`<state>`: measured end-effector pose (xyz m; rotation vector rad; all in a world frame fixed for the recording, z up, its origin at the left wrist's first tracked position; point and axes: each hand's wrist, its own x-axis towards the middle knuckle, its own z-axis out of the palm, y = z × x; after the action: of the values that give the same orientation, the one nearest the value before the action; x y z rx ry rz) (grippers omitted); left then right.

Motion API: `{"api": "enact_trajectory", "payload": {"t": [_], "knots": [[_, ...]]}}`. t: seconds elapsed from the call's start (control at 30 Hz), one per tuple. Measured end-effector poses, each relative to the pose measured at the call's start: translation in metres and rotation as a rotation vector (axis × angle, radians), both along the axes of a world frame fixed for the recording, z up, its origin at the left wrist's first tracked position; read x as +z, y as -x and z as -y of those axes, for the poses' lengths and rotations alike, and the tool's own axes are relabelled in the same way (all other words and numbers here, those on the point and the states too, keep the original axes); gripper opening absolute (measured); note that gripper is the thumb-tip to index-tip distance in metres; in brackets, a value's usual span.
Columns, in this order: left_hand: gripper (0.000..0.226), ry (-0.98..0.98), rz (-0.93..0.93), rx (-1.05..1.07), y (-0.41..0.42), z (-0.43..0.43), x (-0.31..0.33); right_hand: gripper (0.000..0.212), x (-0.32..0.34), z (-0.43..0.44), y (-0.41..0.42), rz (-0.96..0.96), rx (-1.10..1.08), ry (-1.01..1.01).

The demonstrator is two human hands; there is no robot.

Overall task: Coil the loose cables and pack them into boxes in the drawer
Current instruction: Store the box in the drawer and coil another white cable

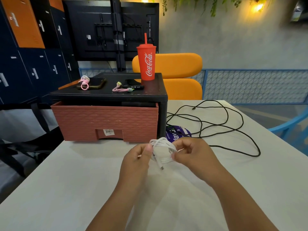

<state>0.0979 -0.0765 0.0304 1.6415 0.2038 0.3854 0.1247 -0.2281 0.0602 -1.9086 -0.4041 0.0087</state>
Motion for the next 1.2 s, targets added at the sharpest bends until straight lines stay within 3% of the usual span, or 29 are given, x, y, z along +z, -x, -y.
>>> {"api": "enact_trajectory", "payload": {"t": [0.1, 0.2, 0.33, 0.47, 0.67, 0.73, 0.87, 0.97, 1.2], "knots": [[0.014, 0.076, -0.017, 0.021, -0.003, 0.002, -0.004, 0.029, -0.004, 0.006, -0.003, 0.212, -0.056, 0.163], [0.017, 0.156, -0.083, -0.039, -0.007, 0.007, -0.012, 0.032, -0.013, 0.013, -0.012, 0.279, -0.020, 0.303], [0.012, -0.084, -0.102, -0.149, -0.009, 0.018, -0.027, 0.036, -0.025, 0.026, -0.025, 0.198, 0.033, 0.369], [0.030, -0.599, 0.005, -0.260, -0.007, 0.026, -0.033, 0.042, -0.032, 0.037, -0.032, 0.112, 0.057, 0.421], [0.048, -0.872, -0.001, -0.399, -0.010, 0.032, -0.035, 0.035, -0.038, 0.047, -0.034, 0.004, 0.148, 0.458], [0.048, -0.936, 0.009, -0.414, -0.011, 0.034, -0.034, 0.039, -0.036, 0.052, -0.034, -0.059, 0.163, 0.363], [0.044, -0.972, 0.026, -0.403, -0.011, 0.036, -0.033, 0.033, -0.034, 0.053, -0.037, -0.151, -0.026, 0.063], [0.041, -0.951, 0.021, -0.395, -0.013, 0.035, -0.035, 0.030, -0.037, 0.051, -0.041, -0.152, -0.128, 0.027], [0.036, -0.887, 0.024, -0.385, -0.021, 0.041, -0.035, 0.041, -0.049, 0.053, -0.043, -0.108, 0.069, 0.478]]}}
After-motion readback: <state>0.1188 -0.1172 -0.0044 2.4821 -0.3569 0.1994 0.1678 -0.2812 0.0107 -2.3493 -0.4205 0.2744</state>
